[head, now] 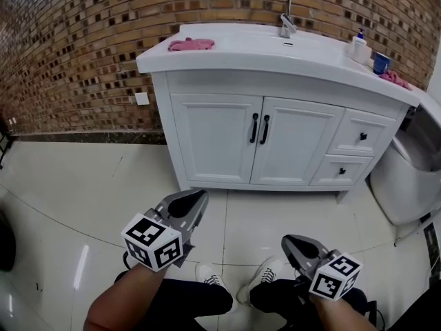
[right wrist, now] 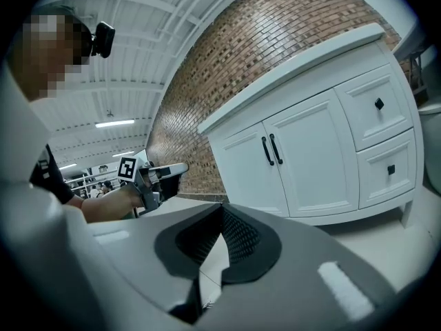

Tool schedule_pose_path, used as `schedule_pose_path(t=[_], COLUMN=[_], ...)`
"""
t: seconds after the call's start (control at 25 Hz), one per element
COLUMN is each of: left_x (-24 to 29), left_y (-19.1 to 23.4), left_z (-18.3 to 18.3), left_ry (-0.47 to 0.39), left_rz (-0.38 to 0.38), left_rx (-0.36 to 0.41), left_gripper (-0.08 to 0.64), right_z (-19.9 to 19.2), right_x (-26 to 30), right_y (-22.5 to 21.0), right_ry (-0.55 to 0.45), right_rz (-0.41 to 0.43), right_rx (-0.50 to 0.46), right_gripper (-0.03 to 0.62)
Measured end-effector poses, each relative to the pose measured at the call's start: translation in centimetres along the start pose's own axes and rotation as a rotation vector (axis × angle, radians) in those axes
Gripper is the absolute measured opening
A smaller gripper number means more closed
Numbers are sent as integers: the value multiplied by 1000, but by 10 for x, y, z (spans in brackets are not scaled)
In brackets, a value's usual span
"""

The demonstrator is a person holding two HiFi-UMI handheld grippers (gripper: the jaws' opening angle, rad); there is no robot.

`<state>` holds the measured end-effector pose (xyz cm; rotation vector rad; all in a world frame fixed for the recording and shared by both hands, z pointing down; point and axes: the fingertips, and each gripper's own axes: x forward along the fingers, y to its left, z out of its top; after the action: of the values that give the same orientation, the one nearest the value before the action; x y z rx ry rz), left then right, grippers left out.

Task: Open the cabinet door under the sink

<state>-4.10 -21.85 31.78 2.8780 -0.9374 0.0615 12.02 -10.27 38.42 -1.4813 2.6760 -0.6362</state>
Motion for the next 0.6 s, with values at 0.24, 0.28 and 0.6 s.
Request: schedule_pose_path(t=[0.24,0.28,0.6], left_x=[41,48,100], left_y=[9,10,25], left_z=[9,10,14], left_ry=[33,36,41], left_rz=[15,15,27], left_rx=[95,97,86], left_gripper=[8,8,42], right_z=[4,3,-3], right_x=[-1,-1,-1], right_y=[0,0,-13], right_ry=[-15,-14,6], right_rz=[19,22,23], right_rx=[33,36,64], right_gripper=[5,5,5])
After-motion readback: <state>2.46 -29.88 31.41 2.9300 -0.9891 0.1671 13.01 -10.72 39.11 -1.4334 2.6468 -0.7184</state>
